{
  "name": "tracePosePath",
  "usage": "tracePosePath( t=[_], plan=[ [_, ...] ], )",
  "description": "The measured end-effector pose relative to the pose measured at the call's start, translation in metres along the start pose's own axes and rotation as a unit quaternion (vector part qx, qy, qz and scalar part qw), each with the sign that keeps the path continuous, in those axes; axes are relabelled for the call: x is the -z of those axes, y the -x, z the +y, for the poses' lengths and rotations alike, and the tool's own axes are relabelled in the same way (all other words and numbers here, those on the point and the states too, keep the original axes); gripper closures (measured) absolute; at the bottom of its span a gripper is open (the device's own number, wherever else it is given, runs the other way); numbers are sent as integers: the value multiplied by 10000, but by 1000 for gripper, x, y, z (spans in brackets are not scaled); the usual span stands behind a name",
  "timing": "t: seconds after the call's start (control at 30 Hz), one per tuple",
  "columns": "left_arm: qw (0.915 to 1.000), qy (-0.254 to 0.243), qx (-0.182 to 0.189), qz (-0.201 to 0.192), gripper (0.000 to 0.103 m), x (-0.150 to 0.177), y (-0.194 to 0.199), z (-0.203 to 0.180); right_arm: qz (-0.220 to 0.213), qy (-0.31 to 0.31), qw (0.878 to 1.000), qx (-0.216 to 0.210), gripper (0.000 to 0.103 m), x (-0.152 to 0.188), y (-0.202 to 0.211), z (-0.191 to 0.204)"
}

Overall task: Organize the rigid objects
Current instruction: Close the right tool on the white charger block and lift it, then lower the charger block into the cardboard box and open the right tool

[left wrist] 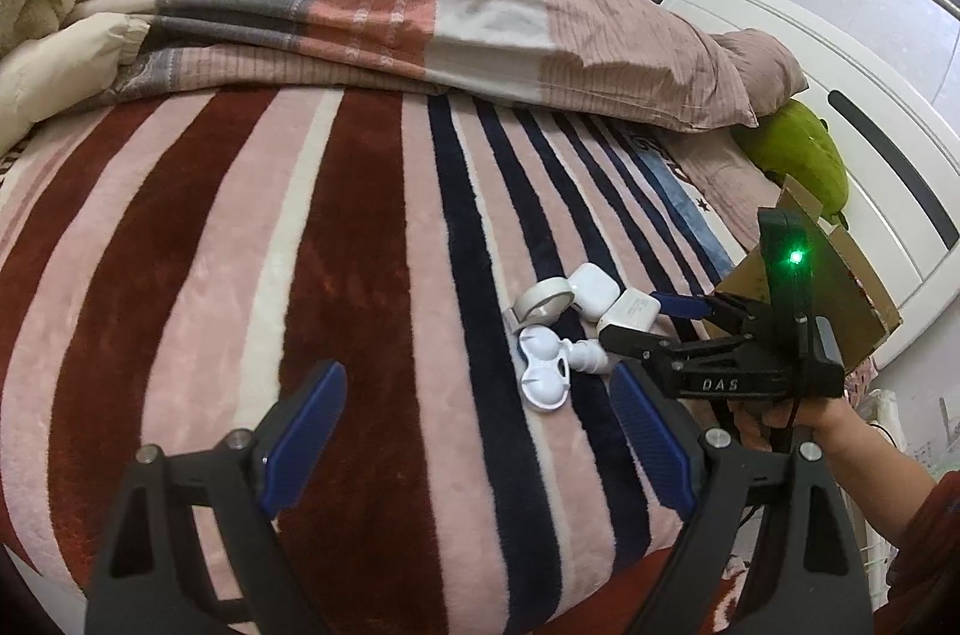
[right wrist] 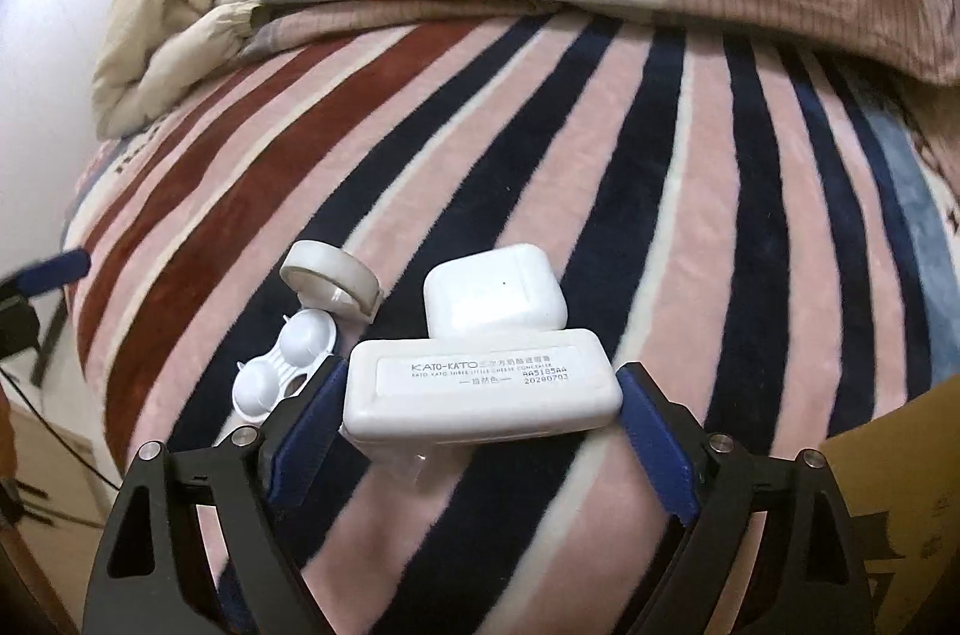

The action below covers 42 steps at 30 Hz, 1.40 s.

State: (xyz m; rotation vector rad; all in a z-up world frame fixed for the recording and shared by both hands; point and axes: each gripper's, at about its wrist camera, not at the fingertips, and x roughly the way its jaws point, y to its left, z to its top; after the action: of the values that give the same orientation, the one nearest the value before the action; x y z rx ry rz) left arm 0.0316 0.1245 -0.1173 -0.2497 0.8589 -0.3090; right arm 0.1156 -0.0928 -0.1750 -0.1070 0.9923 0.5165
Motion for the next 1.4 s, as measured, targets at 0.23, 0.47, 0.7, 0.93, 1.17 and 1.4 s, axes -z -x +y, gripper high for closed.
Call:
tracePosePath(
  t=[0.23,0.47,0.7,0.93,1.17,1.4],
  plan=[
    [9971,-119,748,-71,16,-19,11,-28,-513,793,9949,-358,16,-3,44,51],
    [9835,-393,1763,-49,43,-42,24,-82,-1360,1739,9722,-780,16,-1,123,105],
    [9775,-894,1911,47,71,-61,16,-152,-1777,1834,9658,-440,17,3,169,90],
    [9654,-1425,2153,375,71,-77,-23,-233,-1818,1337,9741,-134,17,14,202,16],
    [9508,-1865,2327,844,70,-83,-70,-299,-1525,818,9846,247,17,26,219,-55],
    [9514,-2042,2094,965,39,-82,-89,-326,-1244,470,9902,436,16,33,217,-95]
  ],
)
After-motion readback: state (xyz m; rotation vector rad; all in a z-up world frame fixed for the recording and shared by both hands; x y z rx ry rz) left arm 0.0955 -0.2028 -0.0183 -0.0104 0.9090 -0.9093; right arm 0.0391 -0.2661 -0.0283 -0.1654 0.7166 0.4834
